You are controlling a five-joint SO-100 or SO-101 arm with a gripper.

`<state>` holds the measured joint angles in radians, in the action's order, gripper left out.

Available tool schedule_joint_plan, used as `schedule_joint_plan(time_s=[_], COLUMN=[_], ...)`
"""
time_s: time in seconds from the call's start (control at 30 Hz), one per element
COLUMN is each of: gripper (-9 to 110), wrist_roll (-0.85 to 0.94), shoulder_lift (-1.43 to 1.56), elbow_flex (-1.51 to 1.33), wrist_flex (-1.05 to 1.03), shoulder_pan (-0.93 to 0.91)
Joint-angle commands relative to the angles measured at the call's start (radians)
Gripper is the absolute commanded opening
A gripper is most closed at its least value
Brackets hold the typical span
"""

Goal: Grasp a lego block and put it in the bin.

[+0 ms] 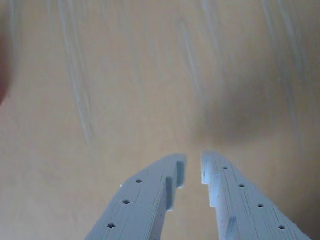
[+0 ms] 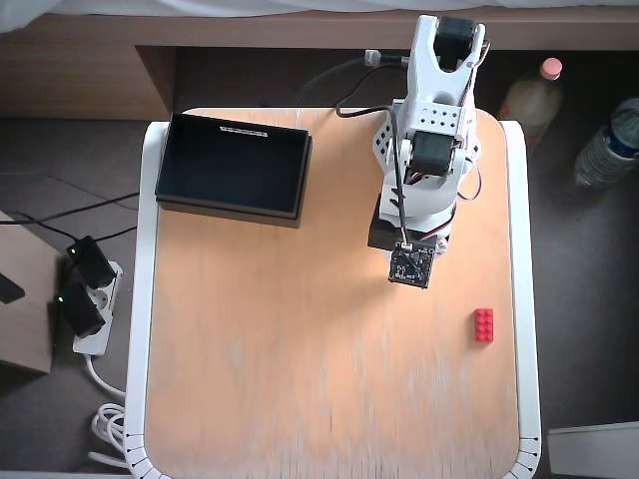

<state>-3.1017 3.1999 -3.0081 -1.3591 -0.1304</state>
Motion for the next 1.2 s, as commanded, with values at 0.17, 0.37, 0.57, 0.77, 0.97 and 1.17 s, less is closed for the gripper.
schedule_joint_plan(time_s=[0.17,0.37,0.57,0.77,0.97,1.17], gripper=[0,0,1,8,22,25], wrist_roll=[0.031,0.077,0.129,0.130,0.202,0.216], shoulder_lift=[-0.241,-0.403,-0.581,-0.764,-0.885,-0.966], elbow_flex=[0.215,0.393,0.566,0.707,0.793,0.865], wrist_flex=[0.008,0.006,0.006,0.008,0.029,0.032], shoulder_pan=[0.034,0.086,0.143,0.187,0.259,0.330])
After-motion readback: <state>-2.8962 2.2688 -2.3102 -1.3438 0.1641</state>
